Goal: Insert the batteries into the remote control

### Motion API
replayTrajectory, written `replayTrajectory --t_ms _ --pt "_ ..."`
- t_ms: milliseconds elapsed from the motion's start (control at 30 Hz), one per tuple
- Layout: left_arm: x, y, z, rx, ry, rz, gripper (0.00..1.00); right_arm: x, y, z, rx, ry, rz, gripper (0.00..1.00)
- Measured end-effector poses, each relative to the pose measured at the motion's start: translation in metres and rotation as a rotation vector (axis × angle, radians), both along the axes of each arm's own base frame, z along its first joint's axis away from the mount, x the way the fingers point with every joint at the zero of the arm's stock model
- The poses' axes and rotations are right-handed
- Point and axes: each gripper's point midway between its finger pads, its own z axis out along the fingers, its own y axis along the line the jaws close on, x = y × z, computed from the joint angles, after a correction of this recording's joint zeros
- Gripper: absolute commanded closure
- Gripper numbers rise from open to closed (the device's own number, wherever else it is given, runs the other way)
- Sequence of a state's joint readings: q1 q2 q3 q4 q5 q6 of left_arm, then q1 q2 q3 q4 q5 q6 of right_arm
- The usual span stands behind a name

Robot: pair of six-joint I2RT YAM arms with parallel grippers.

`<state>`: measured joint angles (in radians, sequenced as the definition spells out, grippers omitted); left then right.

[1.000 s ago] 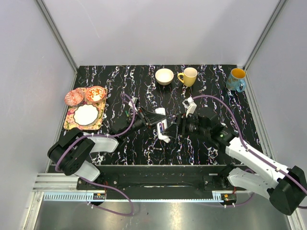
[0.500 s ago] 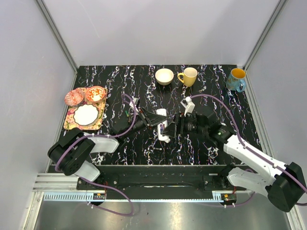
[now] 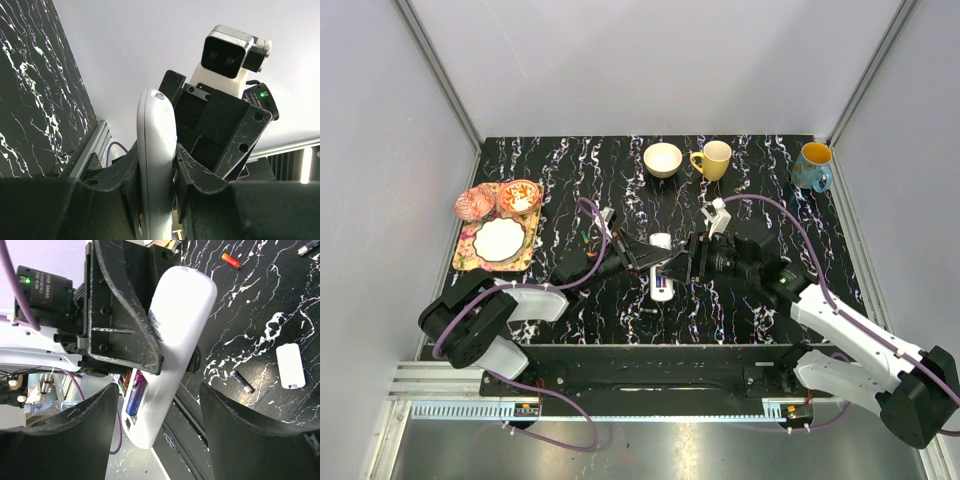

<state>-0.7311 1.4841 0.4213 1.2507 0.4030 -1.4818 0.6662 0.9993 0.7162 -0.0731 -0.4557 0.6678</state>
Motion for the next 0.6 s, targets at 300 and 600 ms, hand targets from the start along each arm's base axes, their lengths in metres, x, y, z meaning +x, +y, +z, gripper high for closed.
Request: replayTrajectory --t_ms 300,600 --pt "-0.002 0.001 0.003 0.000 -0.025 -0.003 1.00 -0.013 0.011 0.008 0.079 0.035 0.085 0.36" --pt "-0.002 0.002 0.009 0.000 -0.063 0.001 0.99 -0.021 0.017 0.000 0.113 0.091 0.144 0.76"
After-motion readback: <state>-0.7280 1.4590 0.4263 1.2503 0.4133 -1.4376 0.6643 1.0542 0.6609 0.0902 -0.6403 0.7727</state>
